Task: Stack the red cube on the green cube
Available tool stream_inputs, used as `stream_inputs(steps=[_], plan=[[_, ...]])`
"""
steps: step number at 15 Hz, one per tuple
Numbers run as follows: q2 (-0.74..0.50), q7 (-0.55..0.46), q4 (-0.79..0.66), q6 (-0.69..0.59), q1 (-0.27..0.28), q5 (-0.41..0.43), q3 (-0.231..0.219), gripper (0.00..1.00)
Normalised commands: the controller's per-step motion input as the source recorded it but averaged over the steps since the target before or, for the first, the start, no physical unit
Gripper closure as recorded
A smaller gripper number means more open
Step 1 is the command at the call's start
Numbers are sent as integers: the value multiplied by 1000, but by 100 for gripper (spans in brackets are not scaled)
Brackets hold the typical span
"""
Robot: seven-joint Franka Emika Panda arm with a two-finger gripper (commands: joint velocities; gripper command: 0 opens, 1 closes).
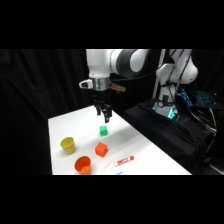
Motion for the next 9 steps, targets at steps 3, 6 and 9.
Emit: stream_inputs(steps=[3,6,9], plan=[[5,15,25,-4,-26,0,24,0],[59,-72,105,14,-27,-2,34,0],[128,-191,185,13,-17,-10,59,0]])
